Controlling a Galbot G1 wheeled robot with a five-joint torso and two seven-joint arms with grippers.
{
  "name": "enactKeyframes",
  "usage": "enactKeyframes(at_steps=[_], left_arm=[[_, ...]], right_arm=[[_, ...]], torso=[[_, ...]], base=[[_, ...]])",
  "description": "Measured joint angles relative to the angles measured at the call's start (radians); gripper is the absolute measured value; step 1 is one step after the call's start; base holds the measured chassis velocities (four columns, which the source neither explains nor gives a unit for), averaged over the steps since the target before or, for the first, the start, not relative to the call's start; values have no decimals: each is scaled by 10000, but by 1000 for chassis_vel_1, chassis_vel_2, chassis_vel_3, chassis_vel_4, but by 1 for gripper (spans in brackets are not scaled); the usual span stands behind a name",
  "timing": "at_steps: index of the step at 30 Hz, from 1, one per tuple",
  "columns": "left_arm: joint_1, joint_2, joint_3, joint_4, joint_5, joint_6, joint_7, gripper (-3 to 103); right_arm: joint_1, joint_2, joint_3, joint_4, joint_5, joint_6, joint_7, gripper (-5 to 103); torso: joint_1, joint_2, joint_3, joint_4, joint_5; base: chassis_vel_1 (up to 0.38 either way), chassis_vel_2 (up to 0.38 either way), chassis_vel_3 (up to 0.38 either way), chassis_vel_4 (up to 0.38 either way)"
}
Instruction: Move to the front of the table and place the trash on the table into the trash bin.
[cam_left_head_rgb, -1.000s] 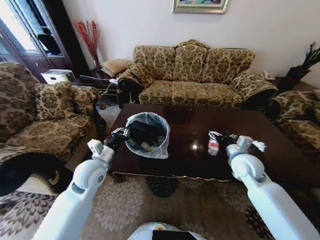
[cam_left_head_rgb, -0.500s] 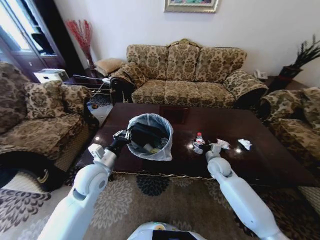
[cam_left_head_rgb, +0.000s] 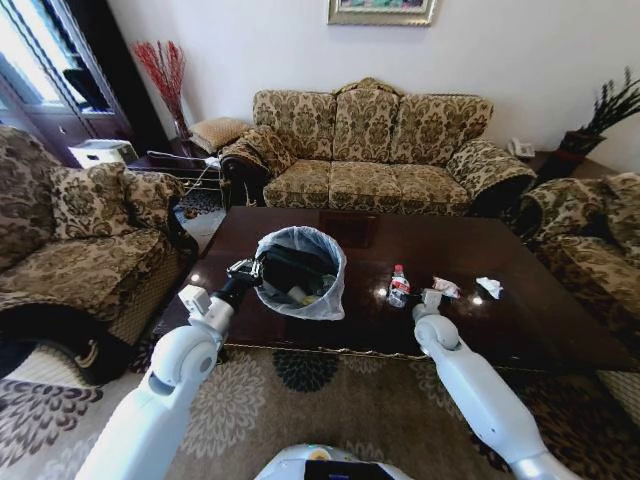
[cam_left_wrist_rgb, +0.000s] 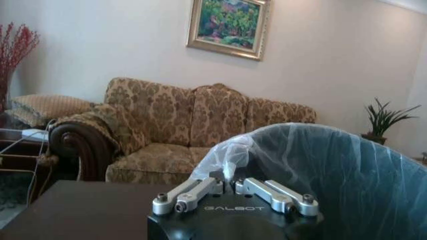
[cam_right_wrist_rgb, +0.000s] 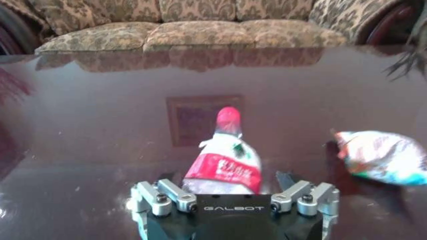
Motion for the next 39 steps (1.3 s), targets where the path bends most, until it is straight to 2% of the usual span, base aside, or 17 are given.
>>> enactKeyframes(at_steps=[5, 8, 9, 11, 19, 20, 21, 23, 26, 28, 30, 31, 33, 34, 35, 37, 39], left_arm=[[21, 38, 1, 10, -12, 9, 5, 3], [31, 59, 4, 4, -12, 11, 9, 3], [34, 80, 4, -9, -12, 11, 9, 3], [35, 93, 3, -14, -13, 13, 9, 3], [17, 170, -32, -18, -32, 17, 5, 3], [5, 191, -41, -22, -40, 18, 4, 3], [-10, 224, -55, -23, -57, 20, 0, 3], [-23, 255, -70, -23, -69, 21, -2, 3], [-30, 267, -73, 21, -75, 26, -8, 3], [-30, 258, -66, 31, -75, 28, -10, 3], [-31, 223, -15, 53, -69, 32, -10, 3], [-31, 223, -15, 53, -69, 32, -10, 3], [-52, 195, 36, 103, -54, 41, -10, 3], [-52, 195, 36, 103, -54, 41, -10, 3], [-70, 184, 78, 135, -40, 42, -12, 3], [-77, 194, 138, 140, -34, 53, -12, 3], [-153, 232, 214, 140, -33, 110, -11, 3]], right_arm=[[268, 223, 21, -743, -128, 281, -620, 73], [391, 280, 37, -959, -140, 360, -670, 73], [419, 282, 41, -1006, -141, 384, -695, 61], [431, 282, 42, -1024, -142, 395, -717, 61], [450, 325, 111, -748, -116, 528, -549, 40], [446, 319, 150, -506, -97, 536, -481, 40], [441, 273, 216, 19, -30, 531, -364, 33], [461, 158, 246, 718, 99, 484, -213, 33], [976, -452, 22, 2950, 526, 356, 214, 24], [1191, -655, -80, 3538, 700, 327, 264, 20], [1934, -1374, -482, 5135, 1722, 114, 350, 14], [1934, -1374, -482, 5135, 1722, 114, 350, 14], [2706, -1992, -947, 6283, 2903, -73, 361, 9], [2706, -1992, -947, 6283, 2903, -73, 361, 9], [3206, -2332, -1213, 7021, 4149, -408, 347, 8], [3758, -2617, -1487, 7916, 5818, -822, 316, 8], [3915, -2975, -1706, 8648, 6971, -1049, 134, 8]], torso=[[0, 0, 0, -6, 1], [-2, 1, -1, -6, -2], [-2, 1, -1, -4, -3], [-2, 1, -1, -4, -3], [-1, 0, 2, -7, 5], [0, -1, 3, -6, 5], [0, -1, 3, -5, 5], [1, -1, 3, -6, 4], [-1, 0, 1, -5, 2], [0, 0, 1, -4, 0], [-1, 0, 0, -5, -2], [-1, 0, 0, -5, -2], [0, 0, -1, -4, -4], [0, 0, -1, -4, -4], [0, 0, 0, -5, -1], [0, 0, -1, -4, -3], [-1, 0, 0, -2, -1]], base=[[0, 0, 0, 0], [0, 0, 0, 0], [0, 0, 0, 0], [0, 0, 0, 0], [0, 0, 0, 0], [0, 0, 0, 0], [0, 0, 0, 0], [0, 0, 0, 0], [0, 0, 0, 0], [0, 0, 0, 0], [0, 0, 0, 0], [0, 0, 0, 0], [0, 0, 0, 0], [0, 0, 0, 0], [0, 0, 0, 0], [0, 0, 0, 0], [0, 0, 0, 0]])
